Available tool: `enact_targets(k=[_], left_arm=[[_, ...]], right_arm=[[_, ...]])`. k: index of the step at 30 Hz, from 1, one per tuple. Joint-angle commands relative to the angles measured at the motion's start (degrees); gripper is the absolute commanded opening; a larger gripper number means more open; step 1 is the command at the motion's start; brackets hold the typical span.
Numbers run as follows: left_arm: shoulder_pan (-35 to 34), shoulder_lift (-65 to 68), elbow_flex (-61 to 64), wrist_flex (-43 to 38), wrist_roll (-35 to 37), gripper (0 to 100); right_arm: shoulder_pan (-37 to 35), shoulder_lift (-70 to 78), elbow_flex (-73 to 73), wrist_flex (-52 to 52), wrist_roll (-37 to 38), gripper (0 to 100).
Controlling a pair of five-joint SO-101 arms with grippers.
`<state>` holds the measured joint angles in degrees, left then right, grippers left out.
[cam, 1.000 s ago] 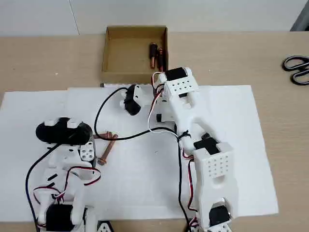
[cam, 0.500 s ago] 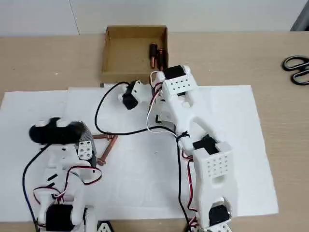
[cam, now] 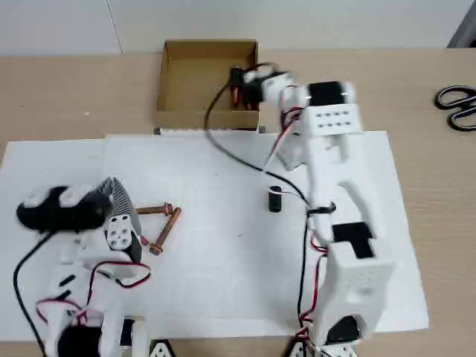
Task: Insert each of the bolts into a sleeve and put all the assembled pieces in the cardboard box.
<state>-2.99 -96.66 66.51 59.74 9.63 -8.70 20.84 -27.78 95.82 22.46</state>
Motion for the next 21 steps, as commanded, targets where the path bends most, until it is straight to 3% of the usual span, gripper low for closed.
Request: enact_targets(k=[1, 6, 15, 21], left_arm=[[0.26, 10.99, -10.59, 2.2, -0.35, 1], [0.35, 32.26, -29.93, 10.46, -0.35, 1], [1.41, 62.07, -61.23, 40.88, -2.2, 1], [2.73, 67.16, -61.58, 40.79, -11.69, 1]], right_arm=[[2.51, -7.25, 5.45, 0.13, -2.64, 0.4], [6.29, -12.97, 19.52, -0.57, -2.73, 0.7], [14.99, -26.77, 34.11, -2.15, -0.79, 0.7], [20.35, -36.97, 43.52, -2.42, 2.64, 0.7]])
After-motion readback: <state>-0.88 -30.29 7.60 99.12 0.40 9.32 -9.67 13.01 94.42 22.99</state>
